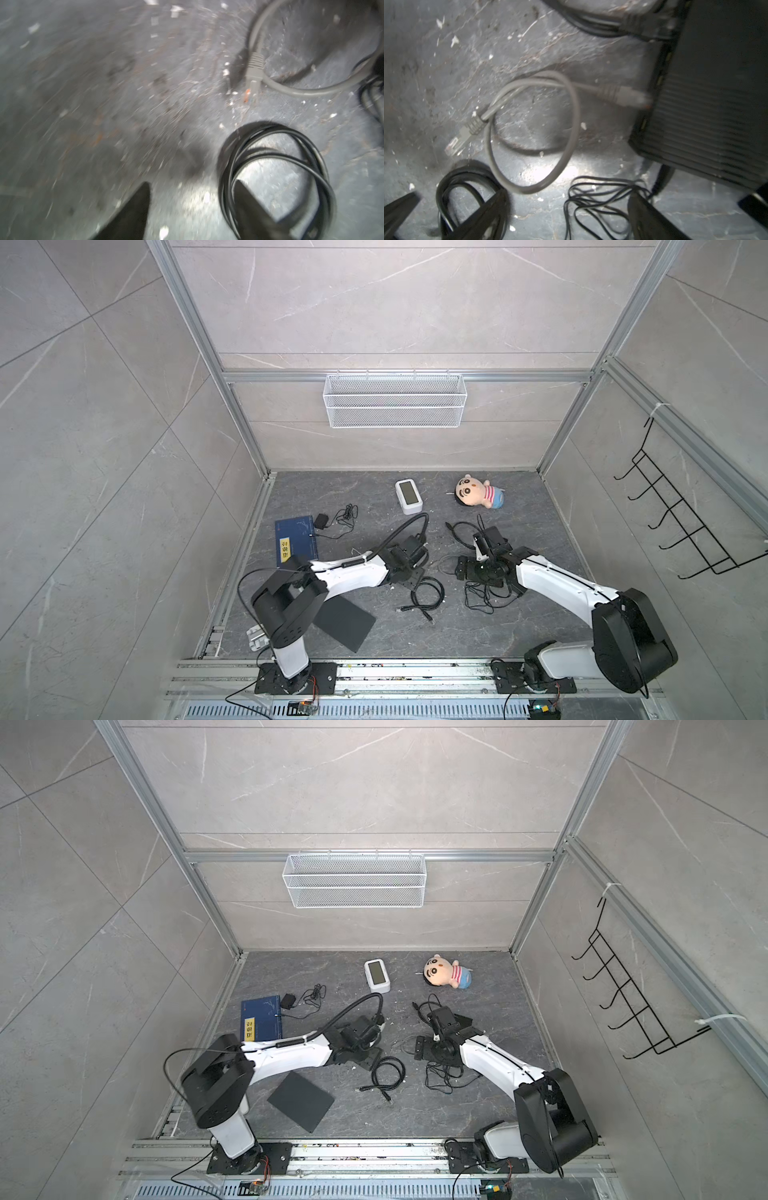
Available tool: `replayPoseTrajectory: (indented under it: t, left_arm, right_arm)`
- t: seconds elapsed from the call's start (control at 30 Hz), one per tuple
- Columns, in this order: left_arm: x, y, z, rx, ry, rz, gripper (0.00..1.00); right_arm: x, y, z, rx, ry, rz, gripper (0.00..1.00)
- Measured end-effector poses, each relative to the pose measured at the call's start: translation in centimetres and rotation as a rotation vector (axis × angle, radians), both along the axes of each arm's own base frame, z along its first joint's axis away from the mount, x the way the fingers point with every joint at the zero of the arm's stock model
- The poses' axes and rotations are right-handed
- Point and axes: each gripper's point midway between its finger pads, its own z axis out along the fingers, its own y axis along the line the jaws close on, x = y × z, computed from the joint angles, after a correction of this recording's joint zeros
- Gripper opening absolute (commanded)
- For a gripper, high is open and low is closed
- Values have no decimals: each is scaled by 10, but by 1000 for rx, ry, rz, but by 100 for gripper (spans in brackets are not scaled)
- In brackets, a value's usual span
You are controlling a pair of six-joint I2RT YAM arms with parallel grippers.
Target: Insert the plug into the switch port
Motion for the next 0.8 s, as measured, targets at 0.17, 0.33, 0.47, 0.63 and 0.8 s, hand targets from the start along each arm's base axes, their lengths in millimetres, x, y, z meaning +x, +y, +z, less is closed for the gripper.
replayPoseTrajectory:
  t: [0.17, 0.33, 0.47, 0.63, 0.8]
  left_arm:
    - [-1, 85, 35, -86, -2, 335, 100]
    - [-26, 184, 31, -67, 81, 810, 100]
    - [-62, 216, 22, 11, 171, 1036, 100]
    - [-95, 238, 9, 92, 256, 1220, 100]
    - [-114, 240, -12, 105, 338, 1322, 100]
  right_arm:
    - [-5, 14, 3, -9, -14, 55, 92]
    - [-5, 27, 9, -3, -33, 91, 92]
    - [-4, 35, 12, 8, -51, 112, 92]
    - [1, 44, 15, 33, -79, 127, 92]
    - [4, 48, 14, 42, -87, 135, 92]
